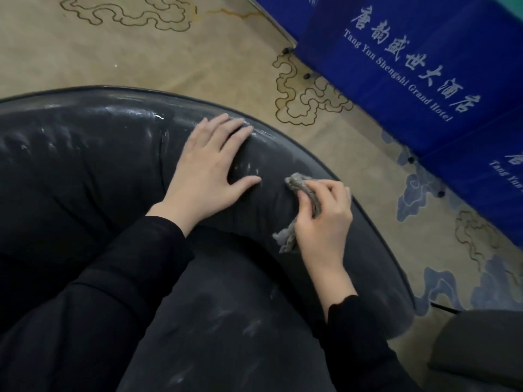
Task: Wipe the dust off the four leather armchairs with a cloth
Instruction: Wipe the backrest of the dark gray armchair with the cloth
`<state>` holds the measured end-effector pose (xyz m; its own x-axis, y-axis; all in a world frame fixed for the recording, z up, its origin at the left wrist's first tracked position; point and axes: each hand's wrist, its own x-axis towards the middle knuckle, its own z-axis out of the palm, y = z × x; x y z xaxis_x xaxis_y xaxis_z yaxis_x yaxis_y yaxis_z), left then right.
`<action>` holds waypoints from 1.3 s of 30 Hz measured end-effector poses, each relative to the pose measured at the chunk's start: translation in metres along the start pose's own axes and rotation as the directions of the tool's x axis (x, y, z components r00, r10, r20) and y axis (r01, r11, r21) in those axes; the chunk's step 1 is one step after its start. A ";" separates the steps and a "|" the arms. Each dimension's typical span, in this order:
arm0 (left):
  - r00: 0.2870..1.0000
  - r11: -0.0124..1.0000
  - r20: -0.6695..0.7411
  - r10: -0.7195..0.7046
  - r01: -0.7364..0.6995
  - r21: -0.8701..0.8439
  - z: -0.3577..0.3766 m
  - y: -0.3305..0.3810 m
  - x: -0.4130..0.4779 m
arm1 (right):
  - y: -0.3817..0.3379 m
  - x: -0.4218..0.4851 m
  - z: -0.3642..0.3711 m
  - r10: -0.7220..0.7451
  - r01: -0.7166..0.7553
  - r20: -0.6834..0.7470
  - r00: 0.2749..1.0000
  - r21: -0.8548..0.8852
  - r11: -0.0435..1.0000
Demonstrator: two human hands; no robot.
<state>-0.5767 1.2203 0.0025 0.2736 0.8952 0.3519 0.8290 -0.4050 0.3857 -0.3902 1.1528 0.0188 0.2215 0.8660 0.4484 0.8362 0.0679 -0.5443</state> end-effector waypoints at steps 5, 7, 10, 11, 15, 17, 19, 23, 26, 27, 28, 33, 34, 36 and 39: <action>1.000 1.000 -0.004 -0.026 0.026 -0.016 0.013 0.013 0.001 | 0.016 0.021 -0.004 0.109 -0.111 -0.077 0.991 -0.026 0.993; 0.999 0.999 -0.016 -0.038 0.037 -0.021 0.014 0.012 0.001 | 0.010 0.025 0.003 0.082 -0.083 -0.031 0.996 -0.018 0.996; 0.999 0.999 -0.025 -0.040 0.039 -0.027 0.015 0.011 0.002 | -0.006 0.045 0.018 0.039 -0.041 0.054 0.998 0.029 0.999; 0.999 0.999 -0.028 -0.039 0.038 -0.029 0.016 0.011 0.002 | -0.012 0.055 0.023 0.023 -0.026 0.087 0.996 0.041 0.999; 0.999 0.999 -0.036 -0.036 0.035 -0.031 0.016 0.010 0.002 | -0.017 0.078 0.032 -0.026 0.020 0.189 0.982 0.030 0.999; 0.999 0.998 -0.036 -0.039 0.037 -0.047 0.016 0.011 0.001 | -0.007 0.077 0.024 0.010 -0.011 0.173 0.985 0.007 1.000; 0.999 0.998 -0.036 -0.040 0.038 -0.056 0.015 0.011 0.001 | 0.000 0.075 0.015 0.068 -0.066 0.147 0.987 -0.021 0.998; 0.998 0.998 -0.037 -0.043 0.041 -0.054 0.015 0.010 0.001 | -0.014 0.086 0.025 0.062 -0.060 0.210 0.976 -0.016 0.998; 0.999 0.998 -0.038 -0.036 0.034 -0.058 0.017 0.010 0.000 | -0.032 0.104 0.043 -0.007 0.013 0.297 0.955 -0.020 1.000; 0.999 0.998 -0.040 -0.030 0.028 -0.055 0.017 0.009 0.000 | -0.035 0.110 0.047 -0.014 0.028 0.326 0.945 -0.038 0.999; 0.999 0.998 -0.041 -0.026 0.024 -0.051 0.018 0.009 0.000 | -0.036 0.114 0.049 -0.011 0.035 0.352 0.936 -0.061 0.998; 0.998 0.998 -0.050 -0.026 0.023 -0.055 0.016 0.009 0.000 | -0.019 0.107 0.030 0.038 0.001 0.378 0.925 -0.103 0.995; 0.998 0.998 -0.049 -0.026 0.023 -0.057 0.016 0.009 0.000 | -0.013 0.102 0.023 0.055 -0.021 0.364 0.930 -0.098 0.995; 0.999 0.998 -0.043 -0.027 0.024 -0.059 0.016 0.009 0.000 | 0.001 0.090 0.007 0.087 -0.058 0.336 0.938 -0.095 0.994; 0.999 0.998 -0.031 -0.030 0.028 -0.063 0.015 0.010 0.000 | 0.018 0.073 -0.011 0.120 -0.099 0.269 0.956 -0.093 0.991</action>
<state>-0.5612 1.2185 -0.0066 0.2333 0.9006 0.3668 0.8039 -0.3909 0.4483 -0.3536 1.2113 0.0496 0.1774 0.9689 0.1725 0.8532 -0.0641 -0.5176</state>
